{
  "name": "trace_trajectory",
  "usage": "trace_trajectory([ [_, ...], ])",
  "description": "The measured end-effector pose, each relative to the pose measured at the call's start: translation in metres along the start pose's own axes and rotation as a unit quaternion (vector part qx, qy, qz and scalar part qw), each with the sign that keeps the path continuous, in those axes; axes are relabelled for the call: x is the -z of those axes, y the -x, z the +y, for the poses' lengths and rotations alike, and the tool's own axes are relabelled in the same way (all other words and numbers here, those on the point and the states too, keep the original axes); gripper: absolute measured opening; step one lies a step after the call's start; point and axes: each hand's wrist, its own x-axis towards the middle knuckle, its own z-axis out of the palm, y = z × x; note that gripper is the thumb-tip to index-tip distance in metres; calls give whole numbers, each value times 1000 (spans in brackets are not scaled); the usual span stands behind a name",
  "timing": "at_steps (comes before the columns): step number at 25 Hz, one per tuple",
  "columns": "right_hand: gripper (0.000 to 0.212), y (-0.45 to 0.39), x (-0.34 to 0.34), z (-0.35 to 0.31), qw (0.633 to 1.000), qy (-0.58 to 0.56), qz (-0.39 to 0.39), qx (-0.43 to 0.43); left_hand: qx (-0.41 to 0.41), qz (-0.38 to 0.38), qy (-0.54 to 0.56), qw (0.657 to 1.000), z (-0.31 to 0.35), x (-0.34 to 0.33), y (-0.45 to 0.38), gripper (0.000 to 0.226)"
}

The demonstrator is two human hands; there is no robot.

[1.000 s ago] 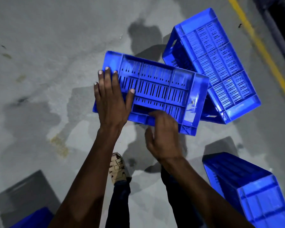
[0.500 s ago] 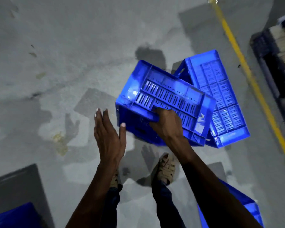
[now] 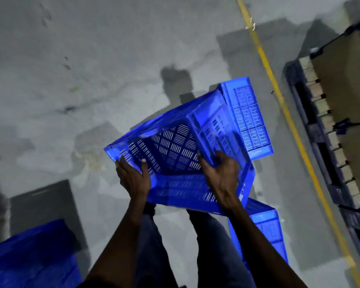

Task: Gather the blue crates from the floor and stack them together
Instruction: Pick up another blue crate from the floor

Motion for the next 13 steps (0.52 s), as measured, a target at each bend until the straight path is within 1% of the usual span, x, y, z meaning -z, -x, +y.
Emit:
trace_trajectory([
  [2, 43, 25, 25, -19, 999, -32, 33, 5, 38, 23, 14, 999, -12, 38, 4, 86],
  [4, 46, 48, 46, -37, 996, -72, 43, 31, 39, 38, 10, 998, -27, 78, 7, 91],
  [6, 52, 68, 59, -54, 990, -128, 33, 46, 36, 54, 12, 998, -41, 116, 10, 93],
  [8, 56, 80, 65, -71, 984, -169, 16, 47, 60, 67, 30, 995, -47, 151, 10, 94],
  [10, 58, 91, 73, -88, 981, -185, -7, 58, 88, 70, 61, 992, -52, 186, 10, 95],
  [12, 58, 96, 79, -98, 979, -190, -31, 71, 104, 60, 118, 986, -51, 214, 6, 98],
  [13, 58, 99, 82, -103, 978, -189, -43, 79, 102, 57, 175, 978, -51, 223, 5, 97],
])
